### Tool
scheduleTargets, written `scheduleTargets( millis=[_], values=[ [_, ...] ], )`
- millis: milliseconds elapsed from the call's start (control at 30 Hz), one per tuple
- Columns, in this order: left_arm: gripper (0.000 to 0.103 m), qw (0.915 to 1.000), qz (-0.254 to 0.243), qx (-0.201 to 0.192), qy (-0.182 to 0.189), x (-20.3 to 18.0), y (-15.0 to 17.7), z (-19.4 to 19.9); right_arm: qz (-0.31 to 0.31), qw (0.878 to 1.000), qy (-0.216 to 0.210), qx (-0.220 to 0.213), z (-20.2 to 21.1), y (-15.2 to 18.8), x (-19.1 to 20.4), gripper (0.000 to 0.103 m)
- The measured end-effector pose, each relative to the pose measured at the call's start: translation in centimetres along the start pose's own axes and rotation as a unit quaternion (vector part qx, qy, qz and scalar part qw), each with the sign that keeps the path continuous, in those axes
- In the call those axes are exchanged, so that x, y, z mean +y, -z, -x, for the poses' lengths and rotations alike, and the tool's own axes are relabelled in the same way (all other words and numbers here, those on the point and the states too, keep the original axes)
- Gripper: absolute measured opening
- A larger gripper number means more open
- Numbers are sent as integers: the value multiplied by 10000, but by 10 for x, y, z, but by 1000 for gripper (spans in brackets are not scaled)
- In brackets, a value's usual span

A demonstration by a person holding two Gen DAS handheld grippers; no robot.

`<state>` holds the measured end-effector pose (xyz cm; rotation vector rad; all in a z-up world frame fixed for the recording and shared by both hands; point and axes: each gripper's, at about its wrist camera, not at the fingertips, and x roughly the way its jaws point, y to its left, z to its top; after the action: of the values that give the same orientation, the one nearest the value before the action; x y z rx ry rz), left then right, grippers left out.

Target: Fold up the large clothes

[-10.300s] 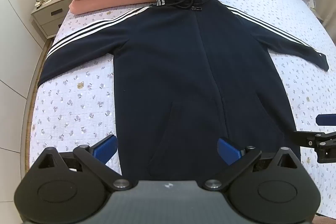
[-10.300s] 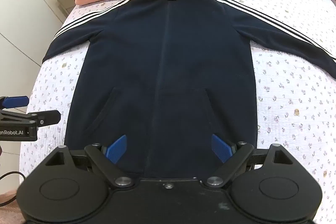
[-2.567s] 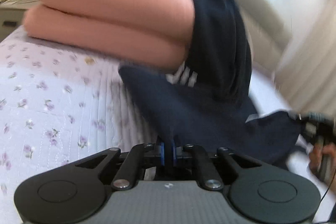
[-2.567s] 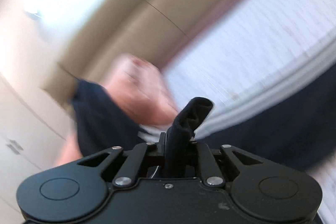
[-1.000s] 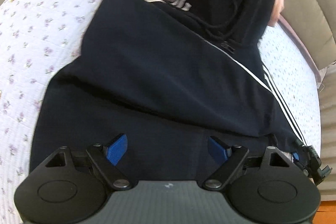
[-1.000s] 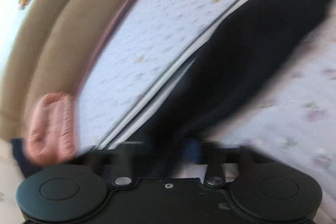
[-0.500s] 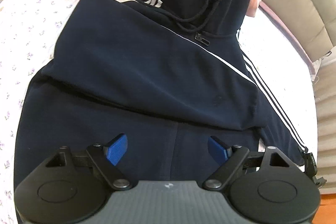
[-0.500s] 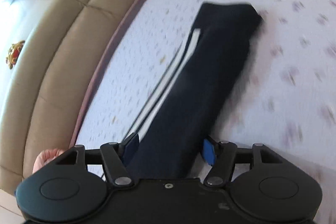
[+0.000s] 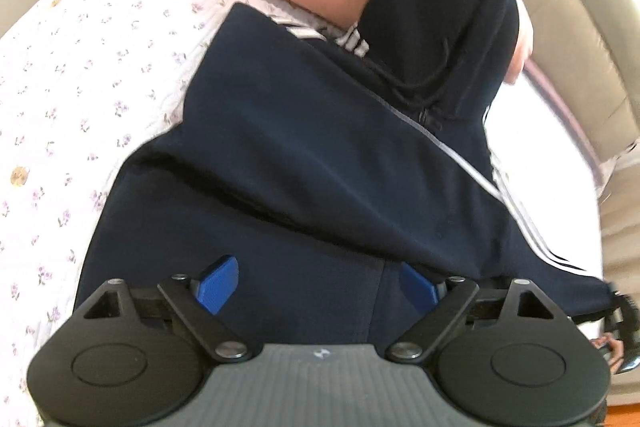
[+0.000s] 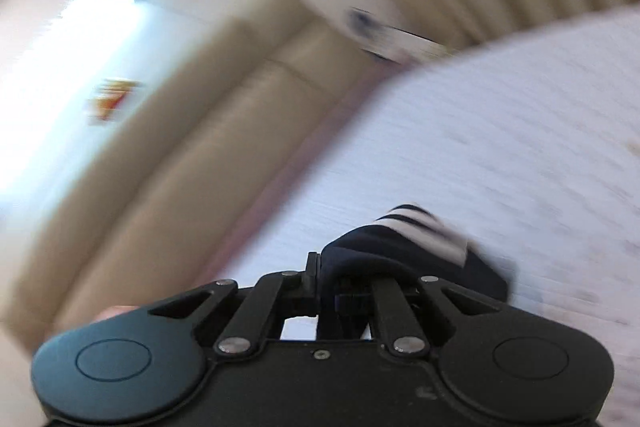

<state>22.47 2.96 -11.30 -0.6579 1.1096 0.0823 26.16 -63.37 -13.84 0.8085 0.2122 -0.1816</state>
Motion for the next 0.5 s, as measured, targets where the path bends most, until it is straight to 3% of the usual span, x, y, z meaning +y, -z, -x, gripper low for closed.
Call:
scheduleTargets(
  millis=[167, 300, 400, 500],
  values=[
    [89, 9996, -187, -212, 97, 12, -10, 6, 578, 9856, -1590, 47, 35, 24, 142, 8],
    [89, 9985, -151, -312, 421, 29, -21, 9, 721, 9610, -2596, 630, 58, 102, 230, 8],
    [89, 9974, -56, -367, 625, 48, -32, 10, 966, 9452, -2743, 1485, 54, 193, 265, 8],
    [89, 9966, 54, -398, 726, 70, -37, 9, 1440, 9220, -2373, 2699, 35, 304, 265, 8]
  ],
)
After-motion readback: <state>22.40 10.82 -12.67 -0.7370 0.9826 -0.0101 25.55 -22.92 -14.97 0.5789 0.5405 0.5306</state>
